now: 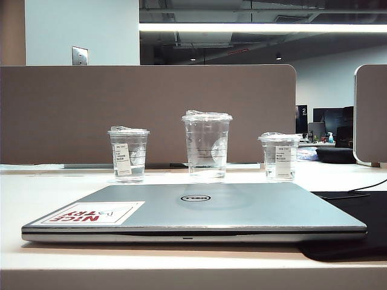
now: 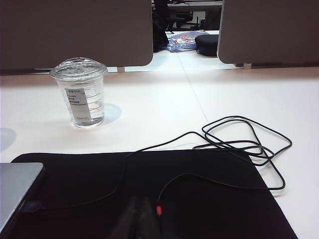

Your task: Pick up the coffee cup on the middle and place it on the left side of the laptop.

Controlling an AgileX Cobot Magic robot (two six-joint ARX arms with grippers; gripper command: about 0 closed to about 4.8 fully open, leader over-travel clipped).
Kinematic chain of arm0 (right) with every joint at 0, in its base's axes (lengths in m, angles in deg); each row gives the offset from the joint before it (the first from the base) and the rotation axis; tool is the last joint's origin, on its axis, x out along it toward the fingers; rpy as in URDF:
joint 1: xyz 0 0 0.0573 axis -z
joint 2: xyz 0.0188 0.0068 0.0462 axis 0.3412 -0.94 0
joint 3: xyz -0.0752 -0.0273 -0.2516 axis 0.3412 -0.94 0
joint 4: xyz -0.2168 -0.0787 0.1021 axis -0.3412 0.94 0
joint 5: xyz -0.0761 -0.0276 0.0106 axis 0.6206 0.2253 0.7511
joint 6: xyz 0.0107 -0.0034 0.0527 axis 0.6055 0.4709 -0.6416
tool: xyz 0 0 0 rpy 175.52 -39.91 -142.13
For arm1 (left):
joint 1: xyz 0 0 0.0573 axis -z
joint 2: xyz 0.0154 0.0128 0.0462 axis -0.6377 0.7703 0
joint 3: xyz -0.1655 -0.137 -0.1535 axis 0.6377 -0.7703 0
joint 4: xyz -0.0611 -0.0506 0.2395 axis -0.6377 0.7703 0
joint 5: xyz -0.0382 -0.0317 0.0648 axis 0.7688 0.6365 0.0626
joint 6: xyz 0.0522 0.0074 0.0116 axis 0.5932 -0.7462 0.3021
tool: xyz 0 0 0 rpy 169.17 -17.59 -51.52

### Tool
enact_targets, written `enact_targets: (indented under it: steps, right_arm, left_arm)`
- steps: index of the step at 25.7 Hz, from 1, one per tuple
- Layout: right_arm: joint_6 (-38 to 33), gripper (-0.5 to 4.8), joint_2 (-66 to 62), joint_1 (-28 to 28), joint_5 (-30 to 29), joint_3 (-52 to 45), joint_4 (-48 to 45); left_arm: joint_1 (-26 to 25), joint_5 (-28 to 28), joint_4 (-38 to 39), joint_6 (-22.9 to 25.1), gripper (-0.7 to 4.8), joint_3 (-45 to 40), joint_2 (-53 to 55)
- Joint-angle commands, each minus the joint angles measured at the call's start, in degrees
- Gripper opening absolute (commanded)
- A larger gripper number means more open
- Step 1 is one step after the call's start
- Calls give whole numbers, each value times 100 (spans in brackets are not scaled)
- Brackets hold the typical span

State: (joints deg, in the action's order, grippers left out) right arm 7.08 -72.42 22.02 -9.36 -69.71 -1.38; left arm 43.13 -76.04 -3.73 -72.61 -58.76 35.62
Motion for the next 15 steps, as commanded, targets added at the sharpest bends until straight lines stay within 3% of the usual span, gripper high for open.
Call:
enact_targets:
  steps: [1,9,14,15]
  right_arm:
    - [0,-5,11,0,9,-22,-122]
    - [0,-5,0,-107,15,-22,-122]
    - [0,-5,-205,-1510,197,-22,-125]
    - [0,-5,-400,-1864,188,-22,-118]
  left_arm:
    - [-2,0,-72,-24,-5,17,0]
    - [-2,46,-72,-105,-5,17,0]
    - [-2,623,-81,-367,-5,17,0]
    - [0,981,-79,-404,-5,17,0]
